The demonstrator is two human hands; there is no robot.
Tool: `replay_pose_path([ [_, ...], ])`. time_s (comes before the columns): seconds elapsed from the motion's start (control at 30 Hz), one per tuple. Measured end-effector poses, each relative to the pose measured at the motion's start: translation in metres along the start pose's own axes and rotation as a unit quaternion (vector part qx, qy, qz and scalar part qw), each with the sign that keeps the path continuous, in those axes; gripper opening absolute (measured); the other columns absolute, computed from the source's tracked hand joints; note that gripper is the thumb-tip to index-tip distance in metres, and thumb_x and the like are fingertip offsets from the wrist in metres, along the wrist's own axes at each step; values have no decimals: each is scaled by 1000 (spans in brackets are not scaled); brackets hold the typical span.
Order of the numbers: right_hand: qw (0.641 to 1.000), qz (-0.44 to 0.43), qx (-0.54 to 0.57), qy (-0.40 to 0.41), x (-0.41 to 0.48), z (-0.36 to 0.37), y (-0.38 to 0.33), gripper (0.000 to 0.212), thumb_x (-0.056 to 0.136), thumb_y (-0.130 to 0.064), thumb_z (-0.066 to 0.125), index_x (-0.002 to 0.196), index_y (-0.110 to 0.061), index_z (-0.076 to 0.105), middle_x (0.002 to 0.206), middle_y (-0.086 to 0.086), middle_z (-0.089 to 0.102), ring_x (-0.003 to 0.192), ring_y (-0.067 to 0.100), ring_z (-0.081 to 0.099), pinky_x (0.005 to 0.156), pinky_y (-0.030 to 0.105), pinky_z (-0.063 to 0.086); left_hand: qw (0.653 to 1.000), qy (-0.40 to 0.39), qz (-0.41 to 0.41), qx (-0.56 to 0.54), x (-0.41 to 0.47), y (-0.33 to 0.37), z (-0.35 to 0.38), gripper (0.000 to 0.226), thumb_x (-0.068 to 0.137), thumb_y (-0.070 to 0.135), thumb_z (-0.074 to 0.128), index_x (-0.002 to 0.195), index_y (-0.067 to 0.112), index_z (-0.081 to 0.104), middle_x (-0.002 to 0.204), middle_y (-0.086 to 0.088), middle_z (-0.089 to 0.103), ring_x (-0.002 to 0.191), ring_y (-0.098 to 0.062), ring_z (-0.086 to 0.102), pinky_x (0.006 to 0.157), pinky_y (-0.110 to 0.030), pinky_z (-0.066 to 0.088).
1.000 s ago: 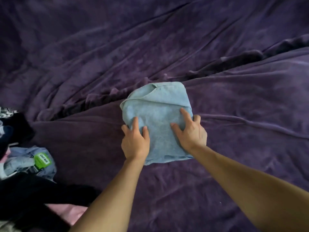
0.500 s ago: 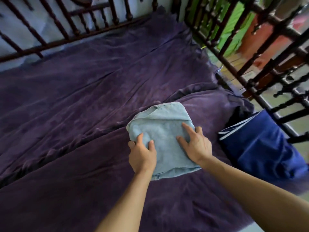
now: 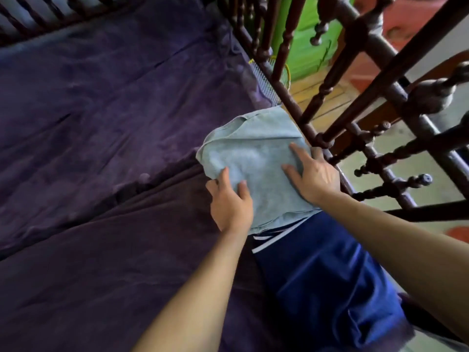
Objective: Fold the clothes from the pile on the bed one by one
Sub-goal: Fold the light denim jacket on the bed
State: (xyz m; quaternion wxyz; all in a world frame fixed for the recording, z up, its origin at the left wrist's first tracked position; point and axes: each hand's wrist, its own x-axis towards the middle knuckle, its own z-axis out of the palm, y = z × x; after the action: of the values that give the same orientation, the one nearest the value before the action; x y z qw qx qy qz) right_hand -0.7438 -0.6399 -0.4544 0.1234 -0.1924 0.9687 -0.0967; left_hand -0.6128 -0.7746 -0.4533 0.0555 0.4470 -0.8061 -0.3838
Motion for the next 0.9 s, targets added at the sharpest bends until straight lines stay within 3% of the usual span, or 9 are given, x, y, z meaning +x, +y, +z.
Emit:
replay_pose_path([
  [0.1,994,-41,-83,-57,-1,29,41,61,94,-58,39,147,-32,29,155,16,20,137,40,29,101,51,37,990,-76,29,118,-21,-18,47,55,93,37,53,143,20,36,143,-12,32,116,-32,50,84,-39,45],
  [0.2,986,-88,-118,-82,-15,61,63,66,92,-63,15,152,-34,19,161,12,5,148,33,4,114,50,18,959,-88,81,255,-39,-47,74,63,95,43,43,149,15,25,155,-22,15,139,-37,28,101,-49,37],
  [0.3,986,-81,-94,-110,-17,84,74,69,89,-65,5,152,-38,1,162,5,-5,149,27,-6,116,50,15,942,-131,86,296,-37,-67,91,66,97,48,20,152,15,8,157,-23,2,145,-36,14,110,-52,29],
  [0.4,984,-79,-88,-131,-10,106,84,68,88,-67,0,148,-40,-15,161,2,-15,148,23,-14,118,49,11,933,-140,79,322,-32,-75,108,64,97,49,16,151,14,14,155,-25,12,140,-37,27,105,-53,36],
  [0.5,982,-81,-105,-137,-4,118,90,69,88,-67,-2,149,-38,-16,160,2,-17,148,22,-16,115,49,17,928,-164,61,328,-26,-81,123,66,96,49,15,151,13,12,155,-25,14,139,-37,28,105,-55,34],
  [0.6,978,-75,-116,-156,-2,114,87,68,90,-67,1,150,-37,-15,160,2,-20,147,21,-18,116,49,18,913,-211,55,344,-21,-78,119,66,100,49,15,151,17,-10,157,-22,-10,146,-35,6,113,-53,19],
  [0.67,971,-68,-126,-189,-3,102,81,66,94,-64,7,149,-38,-17,160,1,-20,147,22,-18,117,51,16,898,-260,37,352,-20,-66,104,67,100,49,20,150,20,-16,156,-19,-17,146,-34,1,114,-51,17],
  [0.77,965,-61,-156,-202,-8,77,69,66,97,-58,19,152,-32,-7,161,5,-4,148,27,-2,115,52,18,890,-288,42,351,-29,-48,68,64,99,41,33,151,20,2,157,-16,1,139,-34,22,107,-48,27],
  [0.9,970,-89,-172,-149,-44,44,44,48,96,-39,41,140,-20,37,148,8,34,135,28,30,107,47,28,915,-246,48,316,-68,-50,5,35,96,32,41,127,16,46,128,-9,46,117,-31,47,93,-43,39],
])
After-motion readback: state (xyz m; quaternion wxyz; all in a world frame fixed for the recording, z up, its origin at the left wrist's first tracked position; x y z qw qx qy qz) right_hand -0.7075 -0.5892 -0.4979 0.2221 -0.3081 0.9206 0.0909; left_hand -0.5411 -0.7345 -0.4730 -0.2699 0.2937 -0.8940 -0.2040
